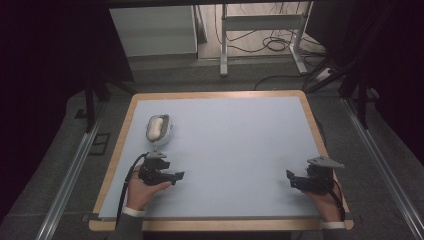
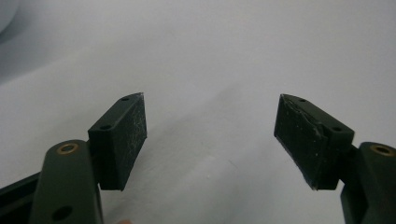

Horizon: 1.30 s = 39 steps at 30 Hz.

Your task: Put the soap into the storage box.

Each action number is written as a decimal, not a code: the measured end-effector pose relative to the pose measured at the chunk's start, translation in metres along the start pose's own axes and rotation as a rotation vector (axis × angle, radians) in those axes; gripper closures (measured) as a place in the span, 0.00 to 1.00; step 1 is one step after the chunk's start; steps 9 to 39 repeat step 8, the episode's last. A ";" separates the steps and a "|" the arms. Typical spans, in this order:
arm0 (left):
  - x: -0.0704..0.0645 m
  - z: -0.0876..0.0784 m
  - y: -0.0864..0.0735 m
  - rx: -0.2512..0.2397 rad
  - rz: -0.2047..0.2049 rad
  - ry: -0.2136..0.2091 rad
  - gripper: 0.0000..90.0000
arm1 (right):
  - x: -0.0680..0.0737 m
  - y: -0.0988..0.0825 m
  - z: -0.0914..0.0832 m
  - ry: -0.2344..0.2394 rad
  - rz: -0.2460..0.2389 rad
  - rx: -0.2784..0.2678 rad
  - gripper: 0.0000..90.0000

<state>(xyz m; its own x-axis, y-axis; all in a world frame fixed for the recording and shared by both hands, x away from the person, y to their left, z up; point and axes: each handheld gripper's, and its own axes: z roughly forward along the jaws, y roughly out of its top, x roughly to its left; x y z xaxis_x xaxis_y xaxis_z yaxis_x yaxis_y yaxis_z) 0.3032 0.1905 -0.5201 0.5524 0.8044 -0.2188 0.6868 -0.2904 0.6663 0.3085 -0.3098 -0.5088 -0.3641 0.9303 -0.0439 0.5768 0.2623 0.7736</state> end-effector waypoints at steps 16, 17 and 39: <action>-0.001 0.001 -0.001 0.000 0.007 -0.007 0.28 | 0.001 0.001 0.000 -0.001 -0.007 -0.003 0.07; -0.001 0.001 -0.001 0.000 0.007 -0.007 0.28 | 0.001 0.001 0.000 -0.001 -0.007 -0.003 0.07; -0.001 0.001 -0.001 0.000 0.007 -0.007 0.28 | 0.001 0.001 0.000 -0.001 -0.007 -0.003 0.07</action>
